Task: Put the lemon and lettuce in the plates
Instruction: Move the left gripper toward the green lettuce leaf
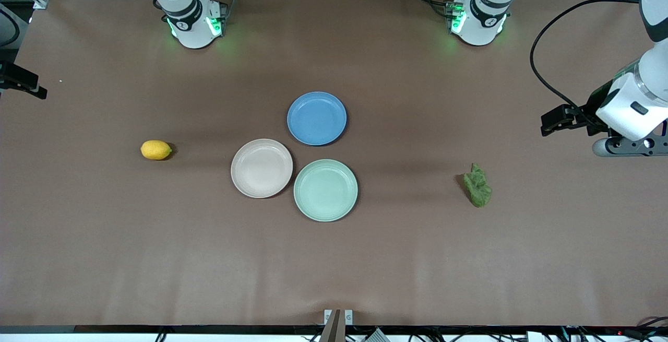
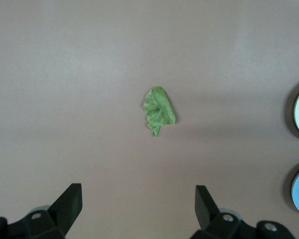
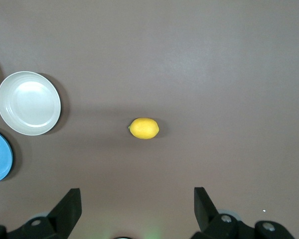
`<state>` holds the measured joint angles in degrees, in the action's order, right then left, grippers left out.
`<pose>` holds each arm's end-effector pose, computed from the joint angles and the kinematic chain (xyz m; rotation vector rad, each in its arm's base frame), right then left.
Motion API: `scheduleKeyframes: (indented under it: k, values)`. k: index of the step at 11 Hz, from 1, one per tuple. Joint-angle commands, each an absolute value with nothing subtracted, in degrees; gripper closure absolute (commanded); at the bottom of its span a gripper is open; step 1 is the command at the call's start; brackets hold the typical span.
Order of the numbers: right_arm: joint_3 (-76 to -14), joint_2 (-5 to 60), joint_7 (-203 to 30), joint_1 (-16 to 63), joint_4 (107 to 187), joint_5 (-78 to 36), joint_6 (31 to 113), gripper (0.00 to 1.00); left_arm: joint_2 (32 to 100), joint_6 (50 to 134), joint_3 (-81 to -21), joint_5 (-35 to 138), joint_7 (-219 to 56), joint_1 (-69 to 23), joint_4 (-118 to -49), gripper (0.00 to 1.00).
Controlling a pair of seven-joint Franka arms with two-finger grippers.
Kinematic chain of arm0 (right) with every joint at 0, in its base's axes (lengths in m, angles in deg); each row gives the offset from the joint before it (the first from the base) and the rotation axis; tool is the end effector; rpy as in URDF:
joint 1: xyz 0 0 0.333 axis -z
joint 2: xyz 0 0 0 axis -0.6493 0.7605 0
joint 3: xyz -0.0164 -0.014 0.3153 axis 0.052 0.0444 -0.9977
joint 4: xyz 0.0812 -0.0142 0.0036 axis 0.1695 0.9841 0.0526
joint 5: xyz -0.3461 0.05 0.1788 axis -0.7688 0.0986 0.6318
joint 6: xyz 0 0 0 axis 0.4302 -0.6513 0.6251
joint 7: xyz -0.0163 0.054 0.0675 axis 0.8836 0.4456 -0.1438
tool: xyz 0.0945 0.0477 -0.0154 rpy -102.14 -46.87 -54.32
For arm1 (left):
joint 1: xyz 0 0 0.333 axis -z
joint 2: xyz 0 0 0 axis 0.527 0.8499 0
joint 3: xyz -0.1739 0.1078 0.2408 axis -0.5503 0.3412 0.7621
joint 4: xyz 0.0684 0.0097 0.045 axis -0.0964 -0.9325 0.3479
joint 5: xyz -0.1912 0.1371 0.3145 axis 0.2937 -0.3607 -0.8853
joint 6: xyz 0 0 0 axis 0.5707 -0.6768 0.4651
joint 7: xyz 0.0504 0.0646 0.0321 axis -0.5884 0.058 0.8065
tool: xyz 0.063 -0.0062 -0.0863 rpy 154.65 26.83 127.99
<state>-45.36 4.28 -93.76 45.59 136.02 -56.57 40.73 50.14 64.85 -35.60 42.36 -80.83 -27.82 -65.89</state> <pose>0.5379 -0.0932 0.6308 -3.1083 -0.0570 0.1004 0.6008 -0.0716 0.5883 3.1383 0.0006 -0.0668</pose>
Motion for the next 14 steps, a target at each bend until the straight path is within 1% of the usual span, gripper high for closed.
scheduleKeyframes:
  k: [1,3,6,9,11,13,14]
  values:
    - [-45.6,3.8,-94.5,45.4,136.1,-55.9,40.2,0.00,50.2,64.3,-35.8,41.5,-81.7,-28.4,-66.3,0.00]
    - [-45.6,4.0,-94.5,45.3,136.1,-55.9,40.3,0.00,51.7,65.5,-35.8,41.4,-81.5,-28.5,-66.3,0.00]
    - [-45.7,4.0,-94.5,45.3,136.1,-55.9,40.2,0.00,56.3,69.9,-35.6,41.2,-81.1,-28.5,-66.2,0.00]
    - [-45.7,3.8,-94.5,44.9,136.2,-55.9,40.1,0.00,63.5,76.2,-35.6,41.2,-79.9,-28.4,-66.2,0.00]
    - [-45.7,3.8,-94.4,43.1,136.1,-55.9,40.1,0.00,68.6,80.6,-35.5,41.3,-78.5,-28.3,-66.3,0.00]
    - [-45.7,3.8,-94.4,42.2,136.1,-56.0,40.2,0.00,72.5,83.4,-35.5,41.3,-75.3,-27.6,-66.7,0.00]
    - [-45.7,3.8,-94.4,42.2,136.1,-56.0,40.1,0.00,73.3,85.3,-35.6,41.3,-73.7,-27.1,-68.3,0.00]
